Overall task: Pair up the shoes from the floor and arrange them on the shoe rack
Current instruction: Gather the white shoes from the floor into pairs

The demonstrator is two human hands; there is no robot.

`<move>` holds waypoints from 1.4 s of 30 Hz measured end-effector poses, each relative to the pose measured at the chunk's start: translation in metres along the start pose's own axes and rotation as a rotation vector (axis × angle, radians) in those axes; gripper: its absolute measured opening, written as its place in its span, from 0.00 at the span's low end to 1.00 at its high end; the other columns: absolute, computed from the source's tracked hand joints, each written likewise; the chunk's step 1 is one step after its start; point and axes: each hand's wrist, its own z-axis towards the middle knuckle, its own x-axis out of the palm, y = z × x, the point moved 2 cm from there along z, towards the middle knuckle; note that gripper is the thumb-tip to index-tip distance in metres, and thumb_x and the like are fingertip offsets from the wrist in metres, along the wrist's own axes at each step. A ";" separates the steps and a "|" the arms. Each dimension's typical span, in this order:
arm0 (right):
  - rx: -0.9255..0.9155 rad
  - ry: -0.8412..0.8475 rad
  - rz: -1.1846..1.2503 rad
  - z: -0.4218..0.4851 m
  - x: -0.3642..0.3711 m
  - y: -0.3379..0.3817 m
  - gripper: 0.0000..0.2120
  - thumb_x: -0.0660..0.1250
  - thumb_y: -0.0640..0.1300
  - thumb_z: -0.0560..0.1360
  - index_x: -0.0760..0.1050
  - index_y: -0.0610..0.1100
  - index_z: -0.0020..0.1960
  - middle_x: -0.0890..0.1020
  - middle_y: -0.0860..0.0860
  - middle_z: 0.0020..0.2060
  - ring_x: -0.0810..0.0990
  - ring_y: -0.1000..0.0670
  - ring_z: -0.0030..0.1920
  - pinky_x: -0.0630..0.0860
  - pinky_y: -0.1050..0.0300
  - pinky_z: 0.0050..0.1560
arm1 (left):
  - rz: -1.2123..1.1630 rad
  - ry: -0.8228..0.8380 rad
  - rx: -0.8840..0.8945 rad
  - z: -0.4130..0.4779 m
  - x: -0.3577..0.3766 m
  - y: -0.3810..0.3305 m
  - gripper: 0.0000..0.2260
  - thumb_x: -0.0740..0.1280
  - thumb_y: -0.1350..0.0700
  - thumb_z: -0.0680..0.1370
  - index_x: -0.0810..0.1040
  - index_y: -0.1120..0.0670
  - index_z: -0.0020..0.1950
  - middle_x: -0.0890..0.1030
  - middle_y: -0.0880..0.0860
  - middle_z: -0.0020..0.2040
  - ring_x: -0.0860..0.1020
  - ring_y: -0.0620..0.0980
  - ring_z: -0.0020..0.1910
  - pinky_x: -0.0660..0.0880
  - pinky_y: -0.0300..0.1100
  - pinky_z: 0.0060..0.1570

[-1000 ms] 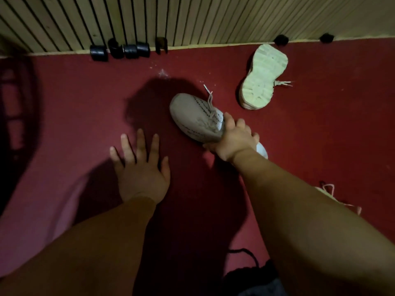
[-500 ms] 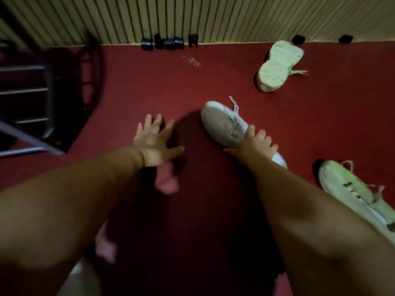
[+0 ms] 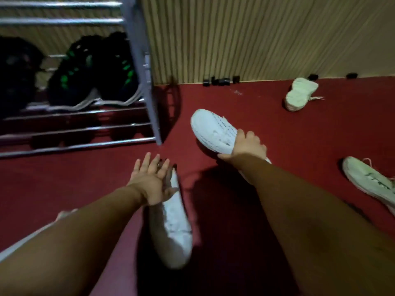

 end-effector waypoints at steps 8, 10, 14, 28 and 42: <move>0.014 0.039 0.010 -0.120 0.032 0.093 0.41 0.72 0.64 0.65 0.63 0.44 0.69 0.69 0.41 0.62 0.68 0.39 0.64 0.67 0.45 0.61 | -0.353 -0.098 -0.321 -0.101 0.063 0.160 0.37 0.55 0.35 0.77 0.42 0.50 0.78 0.43 0.55 0.78 0.39 0.58 0.76 0.41 0.55 0.74; -0.037 0.043 0.032 -0.146 0.039 0.119 0.41 0.72 0.64 0.65 0.63 0.45 0.69 0.70 0.42 0.61 0.69 0.39 0.63 0.68 0.44 0.61 | -0.487 -0.090 -0.429 -0.125 0.083 0.193 0.38 0.54 0.33 0.76 0.43 0.50 0.78 0.45 0.56 0.78 0.40 0.59 0.76 0.41 0.57 0.73; -0.126 0.040 0.018 -0.193 0.045 0.156 0.43 0.71 0.65 0.64 0.61 0.48 0.71 0.70 0.42 0.61 0.69 0.38 0.63 0.70 0.43 0.62 | -0.508 0.003 -0.390 -0.162 0.118 0.227 0.45 0.56 0.28 0.71 0.40 0.50 0.78 0.46 0.57 0.78 0.41 0.60 0.76 0.41 0.59 0.72; -0.106 0.172 -0.103 -0.221 0.083 0.200 0.43 0.74 0.62 0.64 0.61 0.45 0.70 0.68 0.41 0.65 0.68 0.39 0.65 0.67 0.45 0.62 | -0.105 -0.116 -0.161 -0.197 0.174 0.254 0.47 0.63 0.34 0.72 0.35 0.49 0.77 0.55 0.57 0.75 0.55 0.58 0.74 0.49 0.51 0.74; -0.976 0.169 -0.385 -0.204 0.101 0.174 0.43 0.79 0.45 0.53 0.71 0.38 0.66 0.77 0.39 0.55 0.78 0.36 0.54 0.68 0.40 0.62 | -0.126 -0.068 -0.328 -0.190 0.171 0.237 0.56 0.67 0.28 0.64 0.33 0.45 0.76 0.56 0.57 0.73 0.60 0.57 0.71 0.59 0.50 0.68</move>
